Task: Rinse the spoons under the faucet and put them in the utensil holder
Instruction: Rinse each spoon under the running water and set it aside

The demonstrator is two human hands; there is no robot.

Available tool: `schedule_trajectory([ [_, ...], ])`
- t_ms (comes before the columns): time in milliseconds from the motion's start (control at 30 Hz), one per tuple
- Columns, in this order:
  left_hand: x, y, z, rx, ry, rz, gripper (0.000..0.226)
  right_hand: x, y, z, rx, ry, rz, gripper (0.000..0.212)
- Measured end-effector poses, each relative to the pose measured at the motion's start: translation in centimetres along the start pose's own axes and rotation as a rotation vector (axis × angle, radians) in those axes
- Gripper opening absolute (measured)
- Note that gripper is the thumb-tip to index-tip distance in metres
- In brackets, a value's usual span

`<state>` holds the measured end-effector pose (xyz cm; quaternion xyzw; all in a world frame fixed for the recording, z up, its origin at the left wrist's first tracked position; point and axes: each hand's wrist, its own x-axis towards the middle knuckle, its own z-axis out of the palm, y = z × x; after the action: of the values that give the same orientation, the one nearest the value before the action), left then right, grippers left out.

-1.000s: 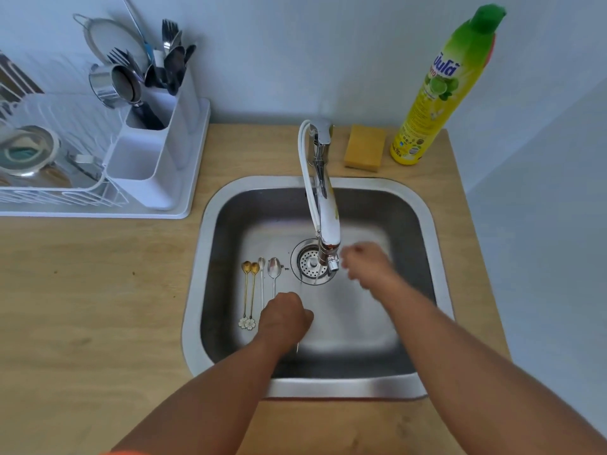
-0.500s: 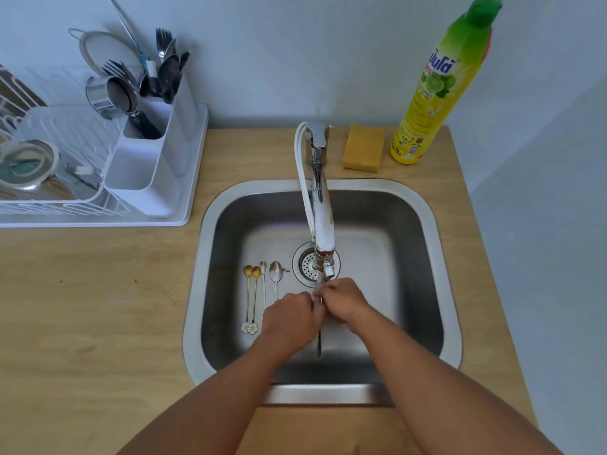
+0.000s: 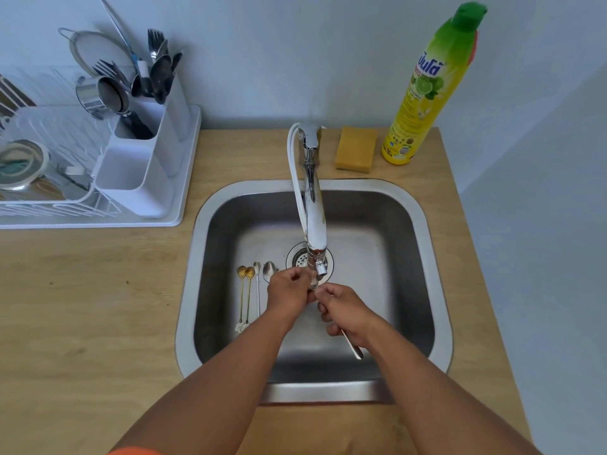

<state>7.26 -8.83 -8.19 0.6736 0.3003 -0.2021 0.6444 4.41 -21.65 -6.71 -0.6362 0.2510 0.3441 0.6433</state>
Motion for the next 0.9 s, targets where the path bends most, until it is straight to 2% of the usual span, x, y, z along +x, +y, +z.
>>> schedule_trajectory([
  [133, -0.7, -0.4, 0.9, -0.052, 0.068, -0.031, 0.032, -0.1, 0.2, -0.1, 0.019, 0.048, -0.014, 0.029],
  [267, -1.0, -1.0, 1.1, -0.114, 0.017, -0.054, 0.028, -0.1, 0.3, -0.2, -0.005, 0.084, -0.019, 0.027],
  [467, -0.9, -1.4, 1.2, -0.196, 0.007, -0.088, 0.010, -0.2, 0.6, -0.6, -0.068, 0.088, -0.052, 0.027],
  [600, -0.6, -1.3, 1.4, -0.186, 0.086, -0.129, 0.027, -0.5, 0.9, -0.6, -0.106, 0.066, -0.069, 0.030],
  [700, -0.6, -1.0, 1.5, -0.210, 0.134, -0.145, 0.030, -0.5, 1.1, -0.6, -0.111, 0.085, -0.077, 0.031],
  [800, -0.8, -0.9, 1.3, -0.280, 0.075, -0.182, 0.033, -0.3, 0.9, -0.5, -0.113, 0.111, -0.087, 0.029],
  [900, -1.3, -1.3, 1.2, -0.353, 0.006, -0.202, 0.023, -0.3, 0.6, -0.5, -0.093, 0.128, -0.100, 0.029],
])
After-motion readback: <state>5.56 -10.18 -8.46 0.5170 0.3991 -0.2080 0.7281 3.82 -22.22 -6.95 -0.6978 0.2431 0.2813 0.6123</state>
